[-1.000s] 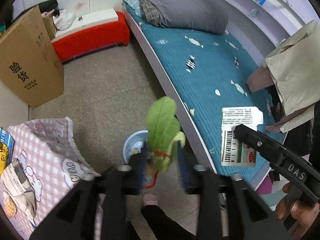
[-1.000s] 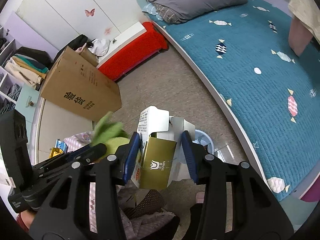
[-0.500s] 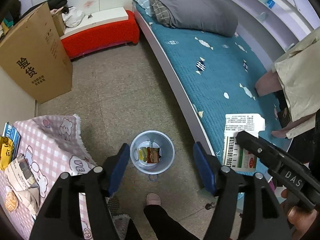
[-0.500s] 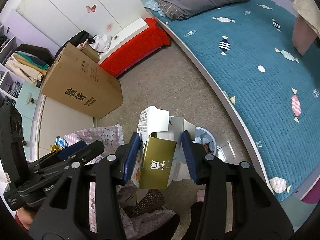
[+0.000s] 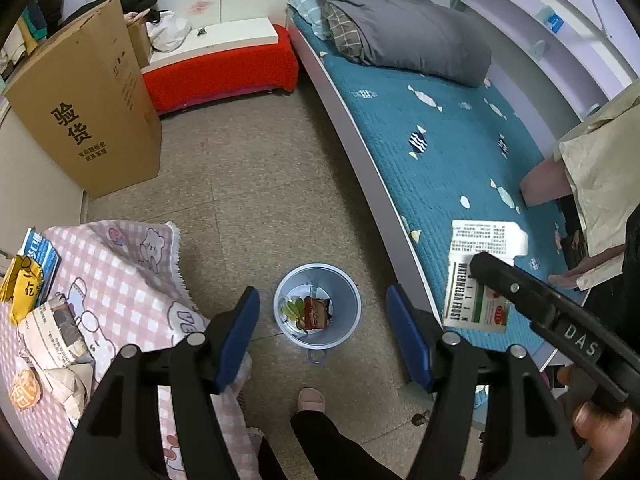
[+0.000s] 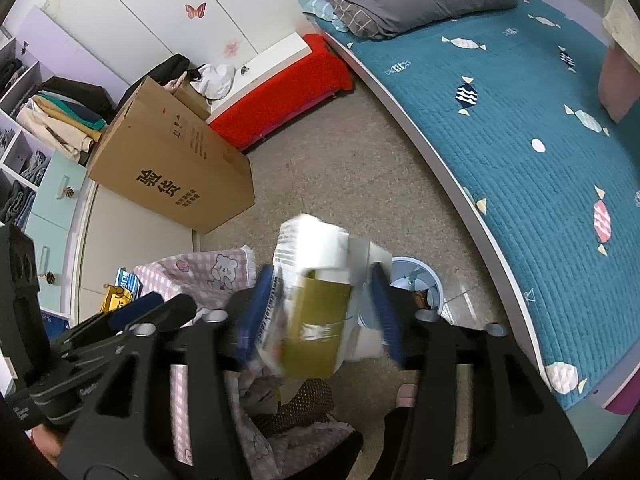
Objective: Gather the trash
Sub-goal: 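Open the right tool to drop the olive-green box while the left tool returns to the table, then grasp the blue-white tube with the right tool while the left tool grasps the orange-white snack bag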
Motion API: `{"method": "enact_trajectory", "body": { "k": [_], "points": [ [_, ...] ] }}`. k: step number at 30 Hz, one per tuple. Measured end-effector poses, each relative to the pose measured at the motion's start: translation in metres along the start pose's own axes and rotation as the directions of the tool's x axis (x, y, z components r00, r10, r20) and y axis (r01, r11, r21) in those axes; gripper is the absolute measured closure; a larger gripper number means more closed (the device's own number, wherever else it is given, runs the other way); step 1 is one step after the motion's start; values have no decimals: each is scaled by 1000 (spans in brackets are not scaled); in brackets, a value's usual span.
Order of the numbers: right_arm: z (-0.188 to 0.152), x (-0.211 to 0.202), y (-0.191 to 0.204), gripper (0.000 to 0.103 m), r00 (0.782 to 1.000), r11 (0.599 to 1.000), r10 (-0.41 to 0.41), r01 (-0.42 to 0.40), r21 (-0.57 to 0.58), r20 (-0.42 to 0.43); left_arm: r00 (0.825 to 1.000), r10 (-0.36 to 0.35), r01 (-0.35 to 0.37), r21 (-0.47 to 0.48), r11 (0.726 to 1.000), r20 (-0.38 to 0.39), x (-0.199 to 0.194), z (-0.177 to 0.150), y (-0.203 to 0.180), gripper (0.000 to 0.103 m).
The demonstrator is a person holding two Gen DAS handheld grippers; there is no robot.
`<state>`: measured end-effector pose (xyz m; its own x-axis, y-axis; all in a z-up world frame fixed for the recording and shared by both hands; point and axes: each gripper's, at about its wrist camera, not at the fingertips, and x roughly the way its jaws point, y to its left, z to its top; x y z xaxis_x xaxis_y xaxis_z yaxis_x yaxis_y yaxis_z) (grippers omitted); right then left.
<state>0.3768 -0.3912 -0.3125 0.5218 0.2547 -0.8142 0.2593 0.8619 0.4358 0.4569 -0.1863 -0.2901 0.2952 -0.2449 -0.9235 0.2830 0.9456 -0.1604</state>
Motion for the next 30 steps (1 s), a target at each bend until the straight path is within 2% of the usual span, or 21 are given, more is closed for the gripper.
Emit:
{"method": "enact_trajectory", "body": {
  "k": [8, 16, 20, 25, 30],
  "points": [
    [-7, 5, 13, 37, 1000, 1000, 2, -2, -7, -5, 1000, 7, -6, -44, 999, 10, -12, -12, 24, 37],
    [-38, 8, 61, 37, 1000, 998, 8, -9, -54, -24, 1000, 3, -1, -86, 996, 21, -32, -40, 63, 37],
    [-65, 8, 98, 36, 1000, 997, 5, -7, -81, -23, 999, -13, 16, -87, 996, 38, -50, -60, 96, 36],
    [-119, 13, 161, 36, 1000, 995, 9, -11, -95, -23, 999, -31, 34, -59, 998, 42, -74, -97, 150, 36],
    [-182, 28, 227, 36, 998, 995, 30, -34, -92, -47, 999, 9, -8, -35, 999, 50, -105, -141, 227, 36]
  ]
}}
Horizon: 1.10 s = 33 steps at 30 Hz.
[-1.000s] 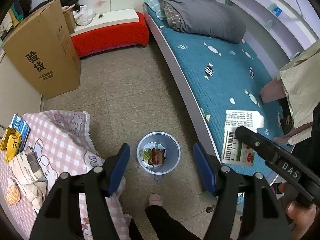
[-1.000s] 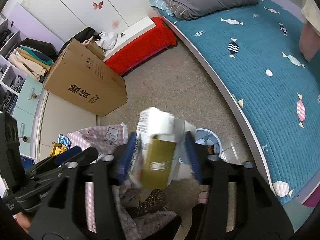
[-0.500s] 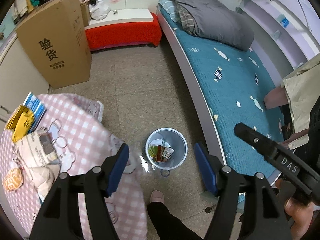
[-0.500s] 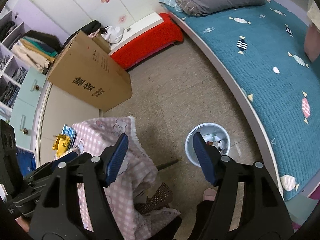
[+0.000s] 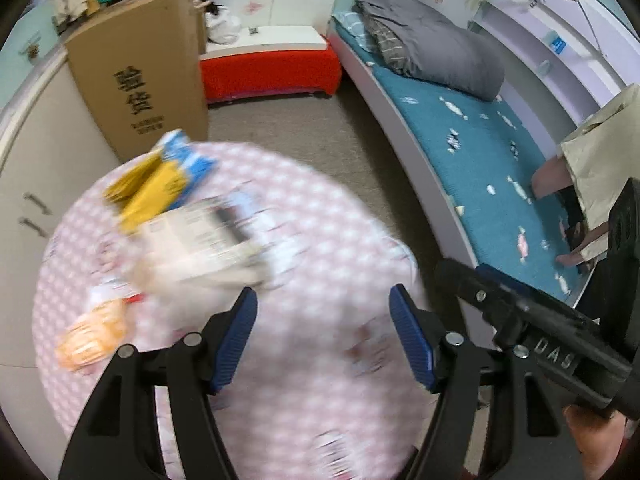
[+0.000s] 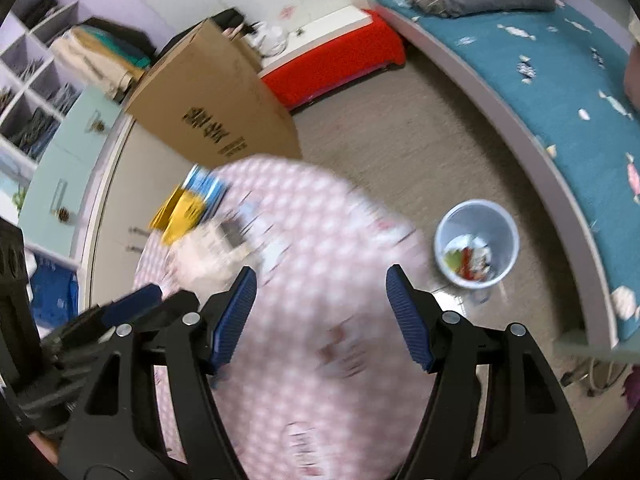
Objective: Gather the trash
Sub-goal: 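Grasp the blue-white tube with the right tool while the left tool grasps the orange-white snack bag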
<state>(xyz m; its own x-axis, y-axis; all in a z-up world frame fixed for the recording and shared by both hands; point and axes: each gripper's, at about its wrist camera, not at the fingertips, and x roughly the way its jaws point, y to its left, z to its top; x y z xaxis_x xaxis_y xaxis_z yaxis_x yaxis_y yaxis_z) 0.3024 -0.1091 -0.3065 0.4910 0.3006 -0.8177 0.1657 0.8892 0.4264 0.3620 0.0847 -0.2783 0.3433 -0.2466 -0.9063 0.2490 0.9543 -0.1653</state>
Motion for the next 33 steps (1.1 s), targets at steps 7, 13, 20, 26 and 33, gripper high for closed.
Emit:
{"method": "enact_trajectory", "body": {
  "k": [7, 13, 20, 26, 33],
  "points": [
    [-68, 46, 90, 36, 993, 997, 36, -44, -68, -113, 996, 87, -88, -71, 994, -23, -28, -39, 111, 36],
    [-102, 89, 141, 41, 982, 980, -12, -25, -197, -188, 992, 125, -128, -120, 984, -33, -34, -57, 177, 36],
    [-125, 133, 160, 58, 966, 953, -140, 73, -293, -216, 981, 180, -186, -83, 979, -69, -23, -69, 209, 36],
    [-125, 145, 159, 91, 960, 946, -162, 86, -311, -226, 978, 189, -194, -49, 980, -90, -8, -67, 222, 31],
    [-99, 128, 167, 93, 978, 959, -76, 19, -283, -192, 975, 179, -181, 0, 983, -131, 20, -61, 225, 31]
  ]
}}
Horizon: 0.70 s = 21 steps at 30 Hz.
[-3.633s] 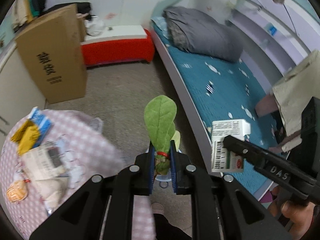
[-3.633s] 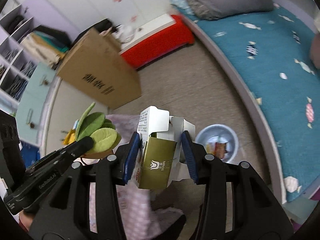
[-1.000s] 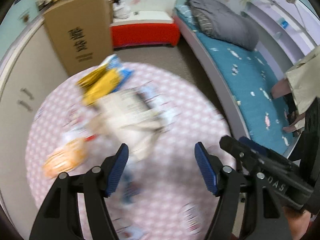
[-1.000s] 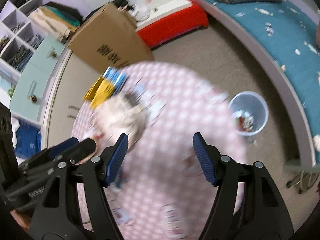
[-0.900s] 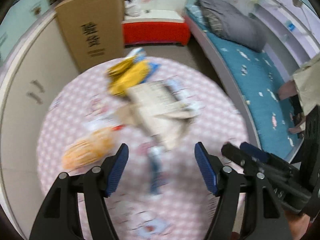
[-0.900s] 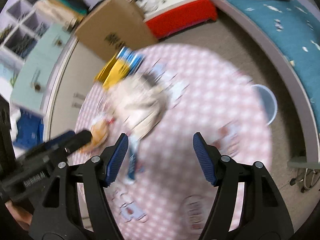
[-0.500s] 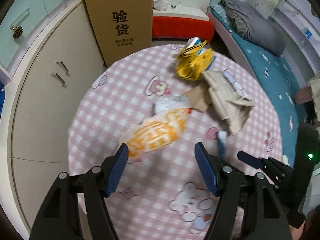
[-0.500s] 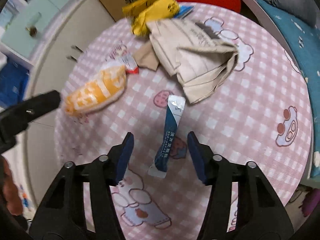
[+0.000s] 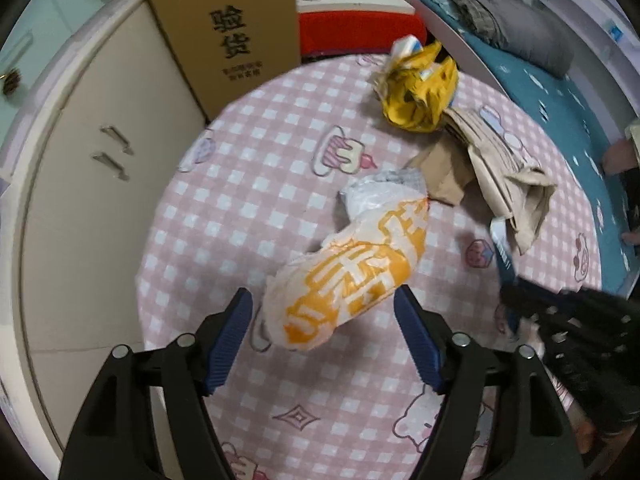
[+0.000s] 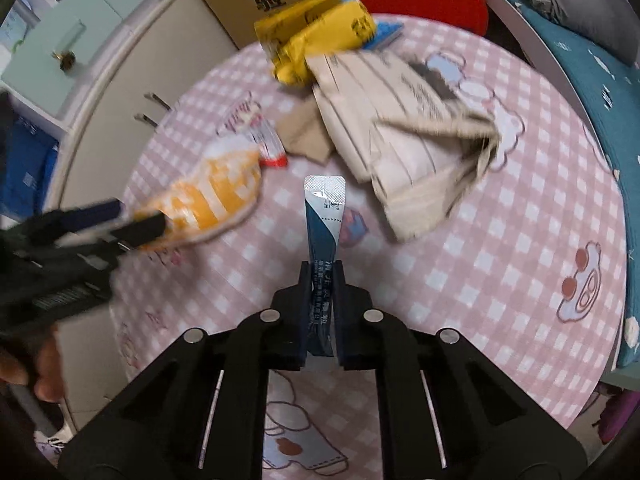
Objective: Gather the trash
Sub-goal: 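Grasp the blue-white tube with the right tool while the left tool grasps the orange-white snack bag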
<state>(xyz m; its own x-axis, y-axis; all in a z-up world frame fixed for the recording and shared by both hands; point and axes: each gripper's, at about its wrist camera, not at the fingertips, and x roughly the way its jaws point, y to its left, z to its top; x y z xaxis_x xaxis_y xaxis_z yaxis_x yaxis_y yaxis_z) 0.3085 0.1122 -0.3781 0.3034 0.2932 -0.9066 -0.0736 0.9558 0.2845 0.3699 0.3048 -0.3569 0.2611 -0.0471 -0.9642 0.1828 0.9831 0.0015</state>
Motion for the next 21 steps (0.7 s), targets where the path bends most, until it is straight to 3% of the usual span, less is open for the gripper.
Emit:
{"method": "enact_trajectory", "body": {
  "k": [7, 9, 12, 14, 18, 21],
  "points": [
    [15, -17, -3, 93, 999, 999, 34, -35, 23, 30, 995, 73, -65, 127, 990, -60, 27, 5, -23, 31],
    [20, -18, -2, 93, 999, 999, 38, -39, 27, 36, 996, 75, -67, 137, 988, -52, 29, 4, -27, 45],
    [21, -27, -6, 93, 998, 998, 48, -49, 36, 46, 999, 26, -21, 125, 992, -38, 23, 6, -29, 60],
    [22, -31, -6, 93, 997, 998, 51, -53, 37, 54, 1000, -16, 18, 136, 991, -16, 12, 5, -32, 63],
    [25, -48, -11, 93, 994, 997, 67, -70, 41, 85, 994, -99, 94, 96, 991, 43, -15, 6, -35, 66],
    [30, -63, -17, 93, 991, 996, 66, -72, 47, 115, 989, -119, 113, 75, 991, 88, -35, 13, -43, 66]
  ]
}}
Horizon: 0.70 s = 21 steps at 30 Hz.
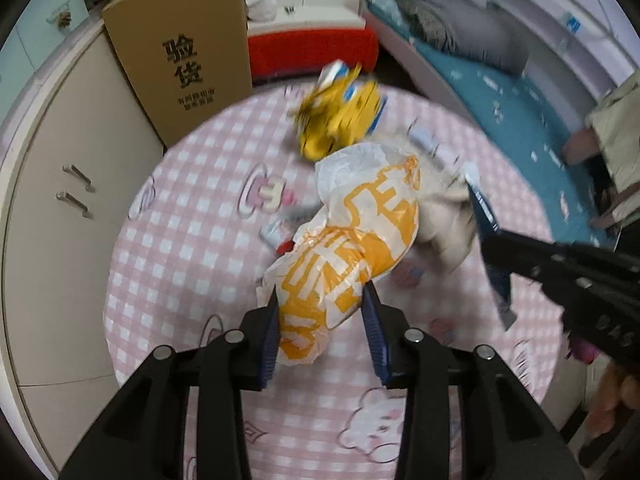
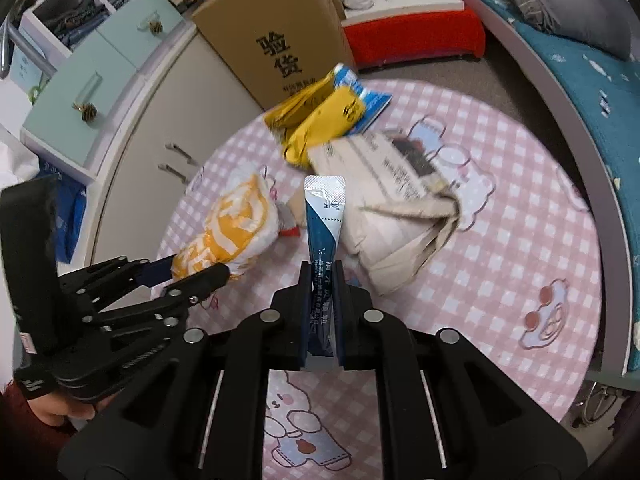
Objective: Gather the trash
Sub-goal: 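Grasp the blue-white tube with the right tool while the left tool grasps the orange-white snack bag, then carry both items over the bucket and open both tools to drop them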
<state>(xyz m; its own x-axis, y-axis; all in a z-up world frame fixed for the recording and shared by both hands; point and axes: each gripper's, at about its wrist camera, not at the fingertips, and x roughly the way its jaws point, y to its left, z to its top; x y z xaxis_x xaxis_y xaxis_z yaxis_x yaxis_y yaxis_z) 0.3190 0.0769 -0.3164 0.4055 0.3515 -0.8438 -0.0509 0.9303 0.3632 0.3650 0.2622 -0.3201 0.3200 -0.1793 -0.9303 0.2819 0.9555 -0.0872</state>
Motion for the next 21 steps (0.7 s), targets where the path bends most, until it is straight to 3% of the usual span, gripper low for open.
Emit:
{"method": "enact_trajectory", "body": {
  "k": [5, 11, 21],
  "points": [
    [9, -26, -18, 93, 999, 1000, -9, 8, 17, 45, 997, -20, 19, 21, 1000, 78, -30, 23, -34, 66],
    [21, -61, -63, 93, 995, 998, -28, 23, 56, 97, 993, -36, 27, 77, 997, 116, -39, 51, -96, 66],
    [38, -116, -200, 93, 988, 987, -79, 59, 148, 134, 994, -59, 48, 116, 992, 94, -6, 102, -225, 66]
  ]
}}
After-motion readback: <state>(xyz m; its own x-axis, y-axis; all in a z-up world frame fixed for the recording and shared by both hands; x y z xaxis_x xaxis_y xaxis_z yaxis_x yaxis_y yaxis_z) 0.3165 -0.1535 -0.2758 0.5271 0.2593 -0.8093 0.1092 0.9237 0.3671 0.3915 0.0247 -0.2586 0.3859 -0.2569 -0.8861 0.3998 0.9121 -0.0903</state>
